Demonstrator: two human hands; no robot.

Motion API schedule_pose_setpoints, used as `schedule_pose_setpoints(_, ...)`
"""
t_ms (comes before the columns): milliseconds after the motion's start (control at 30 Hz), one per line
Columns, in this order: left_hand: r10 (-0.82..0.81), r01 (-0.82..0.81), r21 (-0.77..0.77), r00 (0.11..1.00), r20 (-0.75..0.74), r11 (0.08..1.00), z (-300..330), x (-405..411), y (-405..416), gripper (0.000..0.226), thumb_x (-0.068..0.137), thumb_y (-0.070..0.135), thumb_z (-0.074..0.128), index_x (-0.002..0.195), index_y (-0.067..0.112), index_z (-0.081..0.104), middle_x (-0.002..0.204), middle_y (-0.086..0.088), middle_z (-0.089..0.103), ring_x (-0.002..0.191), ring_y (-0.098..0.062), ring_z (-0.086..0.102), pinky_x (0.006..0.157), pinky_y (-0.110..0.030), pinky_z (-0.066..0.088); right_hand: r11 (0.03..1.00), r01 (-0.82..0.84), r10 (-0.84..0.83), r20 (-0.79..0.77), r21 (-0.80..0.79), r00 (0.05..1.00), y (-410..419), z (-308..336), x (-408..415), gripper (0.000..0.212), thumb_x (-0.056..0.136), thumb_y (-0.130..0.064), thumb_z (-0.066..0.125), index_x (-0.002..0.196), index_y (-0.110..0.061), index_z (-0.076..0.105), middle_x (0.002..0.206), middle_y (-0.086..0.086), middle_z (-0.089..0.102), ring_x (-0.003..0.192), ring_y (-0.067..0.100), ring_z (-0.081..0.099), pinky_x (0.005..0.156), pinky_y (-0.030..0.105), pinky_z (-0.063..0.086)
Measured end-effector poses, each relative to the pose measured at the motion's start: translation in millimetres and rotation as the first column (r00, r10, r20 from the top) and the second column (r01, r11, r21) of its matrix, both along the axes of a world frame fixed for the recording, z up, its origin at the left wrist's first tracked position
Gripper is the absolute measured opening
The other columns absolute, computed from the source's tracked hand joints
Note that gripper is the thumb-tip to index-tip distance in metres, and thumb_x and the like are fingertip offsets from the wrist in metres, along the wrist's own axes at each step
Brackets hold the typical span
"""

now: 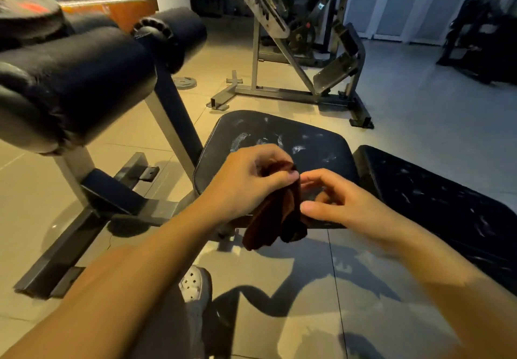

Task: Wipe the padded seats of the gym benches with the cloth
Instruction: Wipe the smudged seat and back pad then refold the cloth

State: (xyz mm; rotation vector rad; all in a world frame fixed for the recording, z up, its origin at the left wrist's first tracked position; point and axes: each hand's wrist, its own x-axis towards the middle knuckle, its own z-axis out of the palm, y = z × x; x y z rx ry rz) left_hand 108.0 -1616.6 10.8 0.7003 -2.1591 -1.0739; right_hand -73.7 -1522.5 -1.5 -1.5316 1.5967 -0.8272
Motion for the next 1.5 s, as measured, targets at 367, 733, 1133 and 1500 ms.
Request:
schedule_pose_setpoints(367,0.132,-0.077,0.316,0.979,-0.156,0.946,7,26,10,0.026,0.078,0.044,0.059,0.076,0.018,0.065,0.07,0.007,0.064,0.075,-0.006,0.064,0.072,-0.02,0.049,0.972,0.195,-0.133,0.378,-0.131,0.916,13,29,-2,0.017,0.096,-0.012,0.053,0.098,-0.018,0.069,0.076,-0.003,0.07,0.065,0.006,0.067,0.052,0.014,0.049)
schedule_pose_setpoints(733,0.224,-0.174,0.319,0.966,-0.127,0.932,8,22,-5,0.028,0.075,0.04,0.06,0.088,0.017,0.069,0.08,0.004,0.07,0.081,-0.009,0.067,0.069,-0.023,0.05,0.991,0.071,-0.039,0.264,-0.116,0.964,-19,27,-18,0.015,0.094,-0.018,0.057,0.092,-0.022,0.071,0.088,-0.003,0.073,0.082,0.011,0.069,0.069,0.019,0.055)
schedule_pose_setpoints(1133,0.293,-0.254,0.225,0.943,-0.16,0.941,9,36,-2,0.018,0.082,0.038,0.057,0.088,0.025,0.068,0.08,0.009,0.069,0.08,-0.006,0.066,0.064,-0.014,0.048,0.834,-0.488,0.436,0.237,0.256,0.868,-7,7,-20,0.035,0.091,-0.016,0.065,0.125,-0.018,0.057,0.102,-0.009,0.07,0.089,0.015,0.069,0.07,0.03,0.057)
schedule_pose_setpoints(1500,0.308,-0.27,0.257,0.944,-0.122,0.928,2,68,8,0.016,0.087,0.031,0.055,0.085,0.02,0.067,0.07,0.012,0.067,0.073,-0.003,0.065,0.056,-0.013,0.051,0.883,-0.099,0.288,-0.364,0.458,0.885,-17,-28,-24,0.007,0.093,-0.023,0.065,0.094,-0.017,0.063,0.087,0.01,0.062,0.061,0.015,0.054,0.051,0.022,0.045)
